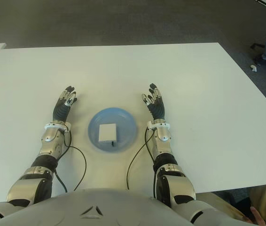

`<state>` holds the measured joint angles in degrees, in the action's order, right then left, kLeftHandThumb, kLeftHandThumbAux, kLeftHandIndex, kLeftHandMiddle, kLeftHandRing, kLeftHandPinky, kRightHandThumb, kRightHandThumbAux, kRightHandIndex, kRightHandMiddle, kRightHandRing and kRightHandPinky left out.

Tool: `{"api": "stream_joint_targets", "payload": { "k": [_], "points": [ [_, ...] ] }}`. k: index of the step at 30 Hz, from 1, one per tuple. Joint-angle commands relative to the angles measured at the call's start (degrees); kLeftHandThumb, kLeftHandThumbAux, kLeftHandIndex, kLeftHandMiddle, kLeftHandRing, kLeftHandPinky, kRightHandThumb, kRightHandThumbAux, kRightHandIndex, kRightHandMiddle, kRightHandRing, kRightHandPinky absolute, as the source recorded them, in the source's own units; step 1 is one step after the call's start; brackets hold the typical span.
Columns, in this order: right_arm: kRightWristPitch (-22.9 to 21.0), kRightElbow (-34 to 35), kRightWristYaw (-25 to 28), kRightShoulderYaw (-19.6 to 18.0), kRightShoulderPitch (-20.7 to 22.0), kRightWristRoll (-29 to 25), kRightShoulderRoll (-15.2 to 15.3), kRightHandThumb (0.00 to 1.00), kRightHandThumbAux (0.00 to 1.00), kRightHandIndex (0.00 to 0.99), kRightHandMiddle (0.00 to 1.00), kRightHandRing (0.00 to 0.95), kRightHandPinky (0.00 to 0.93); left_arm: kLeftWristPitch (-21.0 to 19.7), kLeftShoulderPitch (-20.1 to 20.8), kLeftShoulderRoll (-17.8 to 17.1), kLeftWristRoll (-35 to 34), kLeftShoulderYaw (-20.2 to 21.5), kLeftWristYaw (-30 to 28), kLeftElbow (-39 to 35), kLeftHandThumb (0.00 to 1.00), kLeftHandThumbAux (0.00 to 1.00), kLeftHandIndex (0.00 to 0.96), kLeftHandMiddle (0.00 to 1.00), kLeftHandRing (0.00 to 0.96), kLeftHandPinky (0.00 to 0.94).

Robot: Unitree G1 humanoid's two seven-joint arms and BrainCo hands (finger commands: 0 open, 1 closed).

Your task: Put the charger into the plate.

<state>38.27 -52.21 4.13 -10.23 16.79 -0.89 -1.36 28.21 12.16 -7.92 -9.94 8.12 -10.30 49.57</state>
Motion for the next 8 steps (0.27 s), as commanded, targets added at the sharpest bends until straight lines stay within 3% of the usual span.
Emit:
{"api": "stream_joint_targets", "payload": {
  "k": [1, 8],
  "points": [
    [-5.3, -9.4, -0.8, -1.4, -12.3, -1.7, -0.8, 0.02, 0.628, 0.002, 0.03, 0.011, 0.014, -11.5, -7.8, 1.9, 2.1, -1.3, 1.9, 5.9, 0.044, 0.433, 0.0, 0.0, 0.0, 0.0],
    [-8.7, -9.3, -0.7, -0.5, -11.8, -1.1, -0.3, 0.064, 0.541, 0.0, 0.002, 0.0, 0.0, -11.4, -7.7, 2.4, 1.6, -1.1, 1.9, 5.7, 0.047, 0.429, 0.0, 0.0, 0.0, 0.0]
  ]
}}
